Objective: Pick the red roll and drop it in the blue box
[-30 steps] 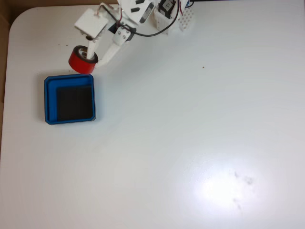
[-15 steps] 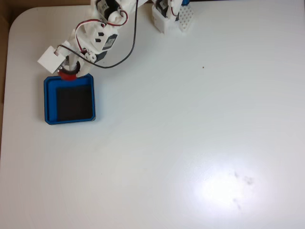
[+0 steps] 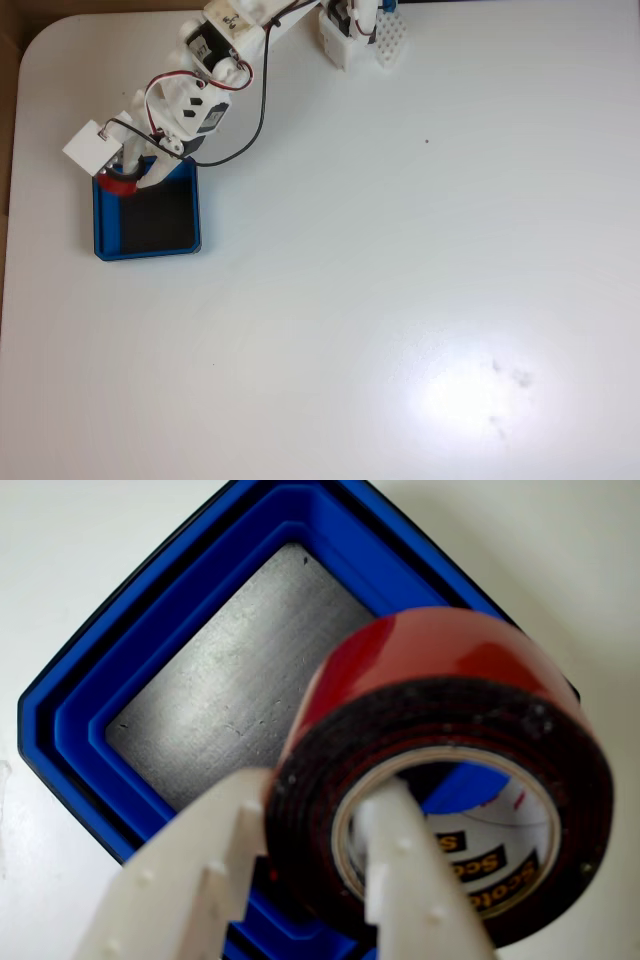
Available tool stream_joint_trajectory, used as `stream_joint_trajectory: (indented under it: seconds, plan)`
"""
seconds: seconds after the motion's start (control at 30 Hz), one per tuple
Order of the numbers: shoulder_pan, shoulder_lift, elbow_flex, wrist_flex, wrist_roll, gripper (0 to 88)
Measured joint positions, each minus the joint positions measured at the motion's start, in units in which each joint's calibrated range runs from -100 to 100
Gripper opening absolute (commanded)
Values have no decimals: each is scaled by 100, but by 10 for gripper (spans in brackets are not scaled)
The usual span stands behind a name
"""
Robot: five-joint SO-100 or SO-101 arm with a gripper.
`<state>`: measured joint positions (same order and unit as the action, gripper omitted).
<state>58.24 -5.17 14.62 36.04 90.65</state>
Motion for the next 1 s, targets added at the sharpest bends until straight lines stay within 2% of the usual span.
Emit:
stream_joint_trajectory:
  seconds: [0.27,0.47,1.0]
  plan:
    - [-416,102,0,0,0,7]
    - [-416,644,0,-57,0,7]
    - [-208,686,0,-57,0,7]
